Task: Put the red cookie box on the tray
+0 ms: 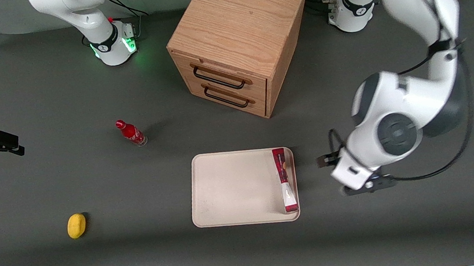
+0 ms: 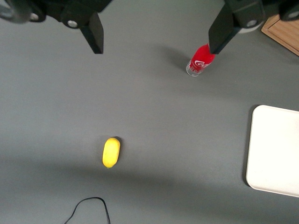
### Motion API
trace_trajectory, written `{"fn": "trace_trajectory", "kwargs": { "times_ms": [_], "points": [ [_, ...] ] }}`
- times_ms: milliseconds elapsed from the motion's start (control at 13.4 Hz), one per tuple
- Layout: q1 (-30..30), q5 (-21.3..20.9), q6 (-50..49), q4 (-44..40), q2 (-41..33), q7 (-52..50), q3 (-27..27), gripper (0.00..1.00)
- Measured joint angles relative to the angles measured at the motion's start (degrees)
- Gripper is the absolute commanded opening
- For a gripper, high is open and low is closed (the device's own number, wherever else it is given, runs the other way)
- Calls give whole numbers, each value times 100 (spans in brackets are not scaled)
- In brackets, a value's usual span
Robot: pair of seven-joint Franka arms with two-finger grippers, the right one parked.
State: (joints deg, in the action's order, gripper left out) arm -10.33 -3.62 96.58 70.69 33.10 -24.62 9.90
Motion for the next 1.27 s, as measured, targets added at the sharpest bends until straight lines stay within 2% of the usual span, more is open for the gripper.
{"fn": "trace_trajectory", "kwargs": {
  "times_ms": [299,522,672,896,1269],
  "points": [
    [1131,191,-33,1827,-1789,1226,-26,100],
    [1309,217,-145,2798,-2976,1412,-381,100],
    [1313,191,-350,3104,-3545,1503,-687,100],
    [1361,-11,-634,3056,-3822,1529,-753,100],
    [1576,77,-871,2934,-3825,1529,-605,100]
  ]
}}
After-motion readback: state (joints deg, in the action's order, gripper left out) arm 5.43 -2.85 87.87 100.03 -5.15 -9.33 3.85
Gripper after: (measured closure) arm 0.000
